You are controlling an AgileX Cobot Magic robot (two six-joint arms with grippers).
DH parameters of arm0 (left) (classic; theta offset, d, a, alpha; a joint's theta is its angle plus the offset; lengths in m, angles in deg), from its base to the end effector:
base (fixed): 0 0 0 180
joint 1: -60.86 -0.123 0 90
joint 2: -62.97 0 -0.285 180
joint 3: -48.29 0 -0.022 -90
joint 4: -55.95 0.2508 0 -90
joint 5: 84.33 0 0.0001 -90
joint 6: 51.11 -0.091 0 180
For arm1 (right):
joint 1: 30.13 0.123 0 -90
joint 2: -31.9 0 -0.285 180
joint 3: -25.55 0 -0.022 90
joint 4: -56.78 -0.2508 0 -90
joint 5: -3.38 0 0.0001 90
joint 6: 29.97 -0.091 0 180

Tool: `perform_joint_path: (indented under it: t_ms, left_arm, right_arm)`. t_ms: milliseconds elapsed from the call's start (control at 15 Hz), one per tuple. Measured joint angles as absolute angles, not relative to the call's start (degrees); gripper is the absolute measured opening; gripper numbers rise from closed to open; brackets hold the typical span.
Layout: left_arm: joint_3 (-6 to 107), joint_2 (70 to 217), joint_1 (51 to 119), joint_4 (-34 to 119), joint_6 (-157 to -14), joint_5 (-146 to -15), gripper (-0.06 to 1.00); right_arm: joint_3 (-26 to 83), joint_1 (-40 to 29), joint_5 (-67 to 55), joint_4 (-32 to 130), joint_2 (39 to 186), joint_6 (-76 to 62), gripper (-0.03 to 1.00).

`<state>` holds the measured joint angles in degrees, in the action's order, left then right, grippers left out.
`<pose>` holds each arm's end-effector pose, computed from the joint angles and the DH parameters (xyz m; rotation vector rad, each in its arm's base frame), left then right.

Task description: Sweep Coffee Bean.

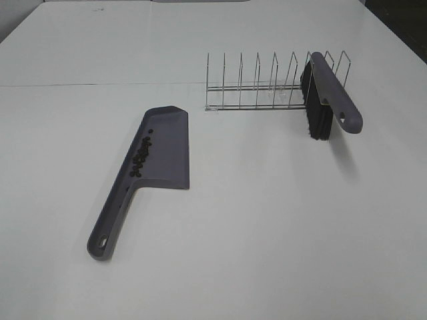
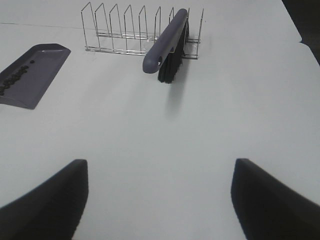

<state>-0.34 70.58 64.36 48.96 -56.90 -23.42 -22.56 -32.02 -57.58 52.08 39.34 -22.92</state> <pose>-0.0062 -0.0093 0.2773 0.1712 2.0335 -0.1210 -0.0068 0.0068 0.2794 -0.0960 2.0285 -0.0003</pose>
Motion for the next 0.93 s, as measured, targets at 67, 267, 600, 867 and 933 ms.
perform_joint_path:
  t_ms: [67, 267, 600, 867, 933]
  left_arm:
    - [-0.34, 70.58, 64.36, 48.96, -56.90, -23.42, 0.80]
    - [-0.34, 70.58, 64.36, 48.96, -56.90, -23.42, 0.80]
    - [-0.34, 70.58, 64.36, 48.96, -56.90, -23.42, 0.80]
    - [-0.34, 70.58, 64.36, 48.96, -56.90, -23.42, 0.80]
    - [-0.34, 70.58, 64.36, 48.96, -56.90, -23.42, 0.80]
  right_arm:
    - [-22.56, -32.02, -57.58, 52.08, 39.34, -22.92, 0.67]
    - [-22.56, -32.02, -57.58, 52.08, 39.34, -22.92, 0.67]
    - [-22.56, -32.02, -57.58, 52.08, 39.34, -22.92, 0.67]
    - [-22.56, -32.02, -57.58, 52.08, 39.34, -22.92, 0.67]
    - [-22.56, -32.02, -57.58, 52.08, 39.34, -22.92, 0.67]
